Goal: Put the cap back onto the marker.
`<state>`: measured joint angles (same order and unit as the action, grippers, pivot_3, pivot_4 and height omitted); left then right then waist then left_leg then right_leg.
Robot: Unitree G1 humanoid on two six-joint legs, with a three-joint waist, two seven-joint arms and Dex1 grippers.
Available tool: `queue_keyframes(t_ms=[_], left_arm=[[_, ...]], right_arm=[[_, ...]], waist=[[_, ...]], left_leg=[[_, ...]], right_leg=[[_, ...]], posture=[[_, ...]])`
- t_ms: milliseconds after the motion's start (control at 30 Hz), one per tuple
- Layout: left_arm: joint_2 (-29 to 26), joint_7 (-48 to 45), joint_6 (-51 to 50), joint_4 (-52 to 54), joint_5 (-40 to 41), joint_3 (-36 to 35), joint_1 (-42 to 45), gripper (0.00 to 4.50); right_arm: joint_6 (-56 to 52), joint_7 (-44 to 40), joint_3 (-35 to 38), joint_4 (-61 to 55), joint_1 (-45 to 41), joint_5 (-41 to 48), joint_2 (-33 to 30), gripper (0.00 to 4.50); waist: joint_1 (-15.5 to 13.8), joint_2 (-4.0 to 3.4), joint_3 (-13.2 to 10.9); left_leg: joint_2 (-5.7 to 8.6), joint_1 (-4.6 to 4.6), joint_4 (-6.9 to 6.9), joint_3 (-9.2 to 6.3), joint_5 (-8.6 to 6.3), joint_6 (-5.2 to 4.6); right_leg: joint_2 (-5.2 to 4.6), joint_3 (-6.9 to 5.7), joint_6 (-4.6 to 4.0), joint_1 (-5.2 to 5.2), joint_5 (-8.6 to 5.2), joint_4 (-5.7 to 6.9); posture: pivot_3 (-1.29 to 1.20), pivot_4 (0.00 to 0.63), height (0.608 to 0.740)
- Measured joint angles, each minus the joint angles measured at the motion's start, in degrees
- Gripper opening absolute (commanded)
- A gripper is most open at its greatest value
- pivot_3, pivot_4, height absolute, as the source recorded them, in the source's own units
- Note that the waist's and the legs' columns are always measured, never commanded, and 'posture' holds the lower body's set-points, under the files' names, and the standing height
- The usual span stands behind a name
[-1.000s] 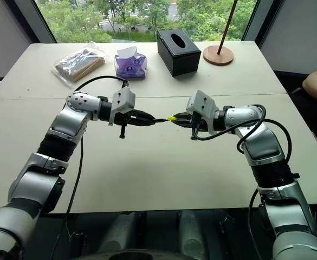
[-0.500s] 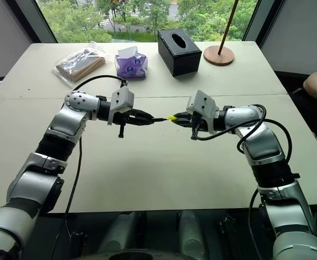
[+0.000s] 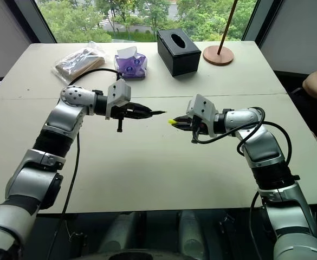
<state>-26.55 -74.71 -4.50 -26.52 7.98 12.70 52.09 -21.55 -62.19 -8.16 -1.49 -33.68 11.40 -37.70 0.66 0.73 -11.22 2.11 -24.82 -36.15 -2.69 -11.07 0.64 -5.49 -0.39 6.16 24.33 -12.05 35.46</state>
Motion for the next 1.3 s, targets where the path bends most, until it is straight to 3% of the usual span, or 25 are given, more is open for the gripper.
queue_keyframes(t_ms=[1300], left_arm=[[1.05,-0.45,0.48,0.5,-0.69,1.16,-1.72,0.0]], right_arm=[[-1.32,0.84,-0.01,-1.26,-0.85,0.17,0.02,0.04]], waist=[[-0.01,0.0,0.0]], left_leg=[[0.0,0.0,0.0,0.0,0.0,0.0]], right_leg=[[0.0,0.0,0.0,0.0,0.0,0.0]], posture=[[0.0,0.15,0.74]])
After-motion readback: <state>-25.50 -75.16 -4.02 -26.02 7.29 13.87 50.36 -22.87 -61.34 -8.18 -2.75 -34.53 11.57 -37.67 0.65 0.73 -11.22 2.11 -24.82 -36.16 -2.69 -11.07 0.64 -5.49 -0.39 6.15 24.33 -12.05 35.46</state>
